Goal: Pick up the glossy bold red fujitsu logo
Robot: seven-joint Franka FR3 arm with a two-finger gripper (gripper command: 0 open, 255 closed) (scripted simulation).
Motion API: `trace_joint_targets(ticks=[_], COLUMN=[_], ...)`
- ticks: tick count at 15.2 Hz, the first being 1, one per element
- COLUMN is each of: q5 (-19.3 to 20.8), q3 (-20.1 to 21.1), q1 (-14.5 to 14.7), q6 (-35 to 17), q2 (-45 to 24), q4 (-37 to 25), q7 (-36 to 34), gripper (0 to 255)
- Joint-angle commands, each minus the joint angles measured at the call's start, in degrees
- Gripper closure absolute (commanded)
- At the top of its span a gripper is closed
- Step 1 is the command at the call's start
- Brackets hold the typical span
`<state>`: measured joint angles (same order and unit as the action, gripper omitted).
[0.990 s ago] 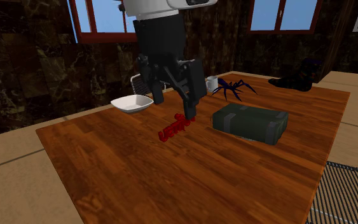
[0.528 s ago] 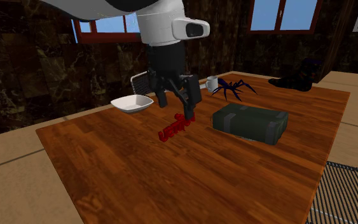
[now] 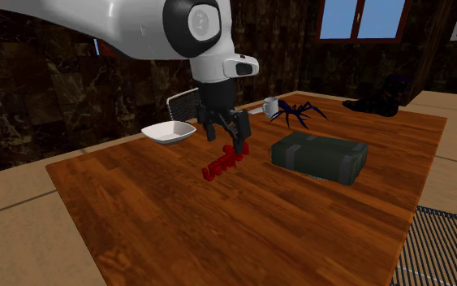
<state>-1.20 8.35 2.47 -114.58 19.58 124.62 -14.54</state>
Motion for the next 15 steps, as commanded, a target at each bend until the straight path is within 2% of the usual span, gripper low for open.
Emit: trace_joint_targets(ticks=[1, 8, 15], q5=[0.35, 3.19, 7.63], q3=[1.15, 4.56, 6.21], q1=[0.28, 1.76, 4.7], q6=[-1.89, -6.15, -7.3], q2=[-4.09, -18.2, -33.32], q4=[-2.11, -11.17, -24.01], q7=[-1.45, -7.0, -12.34], gripper=[0, 0, 0])
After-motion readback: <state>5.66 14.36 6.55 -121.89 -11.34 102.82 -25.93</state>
